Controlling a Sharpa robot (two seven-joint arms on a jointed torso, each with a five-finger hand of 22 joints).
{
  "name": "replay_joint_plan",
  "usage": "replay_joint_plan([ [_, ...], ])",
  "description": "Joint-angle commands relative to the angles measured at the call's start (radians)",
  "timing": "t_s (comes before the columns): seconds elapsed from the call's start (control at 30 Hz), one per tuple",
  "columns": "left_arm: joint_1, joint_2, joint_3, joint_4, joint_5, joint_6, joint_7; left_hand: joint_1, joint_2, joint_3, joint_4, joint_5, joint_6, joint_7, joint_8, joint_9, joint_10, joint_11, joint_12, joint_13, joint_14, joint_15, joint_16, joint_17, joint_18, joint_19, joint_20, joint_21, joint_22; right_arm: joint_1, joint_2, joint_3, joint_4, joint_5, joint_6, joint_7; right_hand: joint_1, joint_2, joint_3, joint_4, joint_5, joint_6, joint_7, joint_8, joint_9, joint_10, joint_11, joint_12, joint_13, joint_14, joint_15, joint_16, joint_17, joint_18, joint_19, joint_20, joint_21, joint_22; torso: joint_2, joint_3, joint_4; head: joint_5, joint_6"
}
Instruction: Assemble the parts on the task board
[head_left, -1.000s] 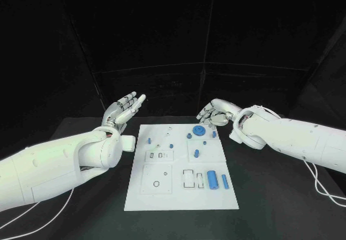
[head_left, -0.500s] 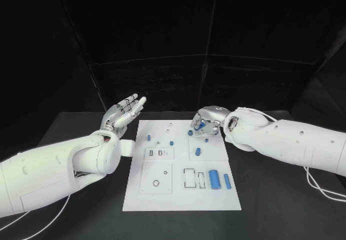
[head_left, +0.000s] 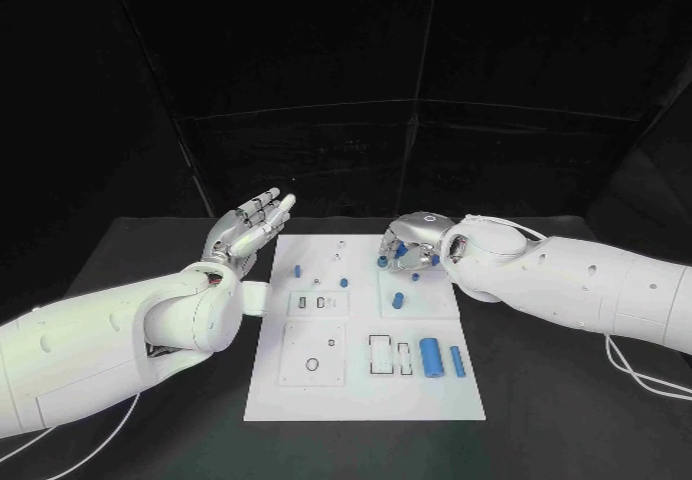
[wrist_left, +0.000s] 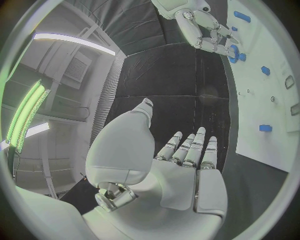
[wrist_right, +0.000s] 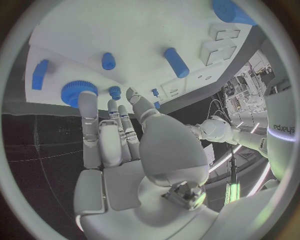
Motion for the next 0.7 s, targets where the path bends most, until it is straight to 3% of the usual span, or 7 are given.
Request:
replay_joint_plan([
  [0.03, 0.002, -0.001, 0.001, 0.005, -0.011, 0.011, 0.021, 0.012, 0.001, 0.006, 0.001, 0.004, 0.008, 0.098, 0.003, 0.002, 0.003, 0.002, 0.004, 0.002, 0.006, 0.002, 0.005, 0.001, 0.008, 0.003, 0.007, 0.007, 0.001, 0.004, 0.003, 0.001, 0.000, -0.034, -0.023, -0.022, -0.007, 0.004, 0.007, 0.001, -0.004, -0.009, 0.001, -0.001, 0.000, -0.001, -0.001, 0.001, 0.002, 0.047, 0.005, 0.007, 0.007, -0.012, 0.001, 0.008, 0.008, 0.006, 0.006, 0.0003, 0.0010, 0.000, -0.002],
  [0.6, 0.002, 0.002, 0.001, 0.005, -0.011, 0.015, 0.018, 0.013, 0.005, 0.008, 0.001, 0.004, 0.012, 0.101, 0.004, 0.002, 0.007, 0.005, 0.005, 0.002, 0.009, 0.003, 0.005, 0.002, 0.011, 0.004, 0.007, 0.007, 0.002, 0.006, 0.030, 0.002, -0.034, -0.036, -0.033, -0.026, -0.013, 0.014, 0.023, 0.006, -0.001, -0.009, 0.002, -0.001, 0.001, 0.008, -0.001, 0.002, 0.002, 0.048, 0.005, 0.023, 0.025, -0.015, 0.003, 0.009, 0.030, 0.028, 0.012, 0.0012, 0.0018, 0.001, -0.004],
  [0.7, 0.002, 0.004, 0.001, 0.004, -0.011, 0.016, 0.017, 0.013, 0.005, 0.008, 0.001, 0.004, 0.012, 0.101, 0.004, 0.002, 0.007, 0.005, 0.005, 0.002, 0.009, 0.003, 0.005, 0.002, 0.011, 0.004, 0.007, 0.007, 0.002, 0.006, 0.036, 0.002, -0.044, -0.036, -0.022, -0.027, -0.014, 0.015, 0.025, 0.006, -0.002, -0.009, 0.001, 0.000, 0.001, 0.009, -0.002, 0.002, 0.003, 0.048, 0.005, 0.025, 0.028, -0.015, 0.005, 0.009, 0.033, 0.032, 0.012, 0.0001, 0.0024, 0.001, -0.005],
])
